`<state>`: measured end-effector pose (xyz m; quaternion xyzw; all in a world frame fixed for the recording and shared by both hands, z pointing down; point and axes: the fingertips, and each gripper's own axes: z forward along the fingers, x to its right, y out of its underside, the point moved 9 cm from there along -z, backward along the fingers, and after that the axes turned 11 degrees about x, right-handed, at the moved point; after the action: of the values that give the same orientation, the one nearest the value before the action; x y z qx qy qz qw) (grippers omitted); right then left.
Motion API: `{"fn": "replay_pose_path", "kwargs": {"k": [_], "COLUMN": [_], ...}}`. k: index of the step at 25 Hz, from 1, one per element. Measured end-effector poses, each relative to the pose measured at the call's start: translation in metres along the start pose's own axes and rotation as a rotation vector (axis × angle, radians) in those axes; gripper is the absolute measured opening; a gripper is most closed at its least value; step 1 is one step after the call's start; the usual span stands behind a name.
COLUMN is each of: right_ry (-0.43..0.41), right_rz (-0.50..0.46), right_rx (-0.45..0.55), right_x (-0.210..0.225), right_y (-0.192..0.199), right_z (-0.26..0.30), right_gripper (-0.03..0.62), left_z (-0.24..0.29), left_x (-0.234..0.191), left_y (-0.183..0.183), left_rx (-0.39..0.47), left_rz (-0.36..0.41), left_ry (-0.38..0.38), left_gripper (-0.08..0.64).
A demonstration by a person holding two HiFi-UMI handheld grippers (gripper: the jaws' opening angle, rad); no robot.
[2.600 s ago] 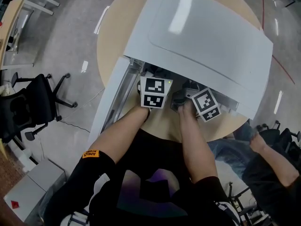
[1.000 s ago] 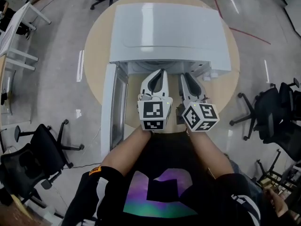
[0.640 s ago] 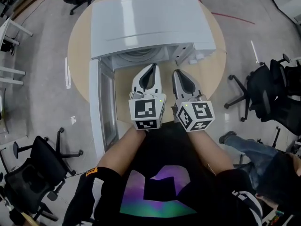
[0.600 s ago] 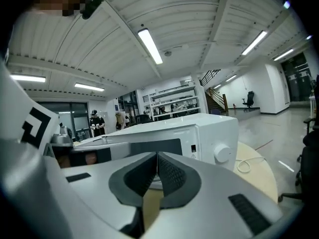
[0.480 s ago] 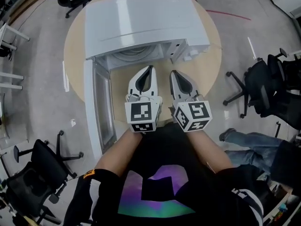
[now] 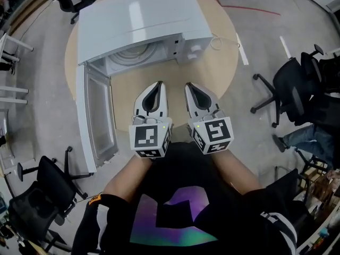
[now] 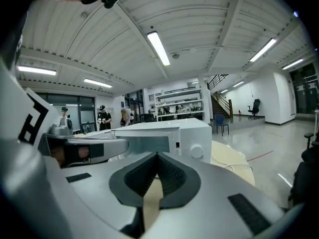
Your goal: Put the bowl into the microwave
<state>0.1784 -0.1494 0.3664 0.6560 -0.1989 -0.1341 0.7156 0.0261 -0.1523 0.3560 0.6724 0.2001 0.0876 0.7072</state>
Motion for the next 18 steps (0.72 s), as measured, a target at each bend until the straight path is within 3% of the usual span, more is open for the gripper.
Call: {"fn": "replay_pose_path", "kwargs": {"k": [7,18], "right_ry": [-0.014,-0.08], "right_rz": [0.007,0.001], "right_rx": [0.001,0.003], "right_x": [0.026,0.035], "right_y": [-0.003,-0.001], "right_z": [-0.062,-0.149], "right_gripper": [0.017,0.018], "left_z": [-0.023,-0.086], "left_x": [0.063,0.132], "left_y": [0.005,0.021], "left_rx": [0.0,0.005], "left_rz": [0.009,0.028], "left_ry": [-0.009,-0.089], "left_gripper": [0.046,0.046]}}
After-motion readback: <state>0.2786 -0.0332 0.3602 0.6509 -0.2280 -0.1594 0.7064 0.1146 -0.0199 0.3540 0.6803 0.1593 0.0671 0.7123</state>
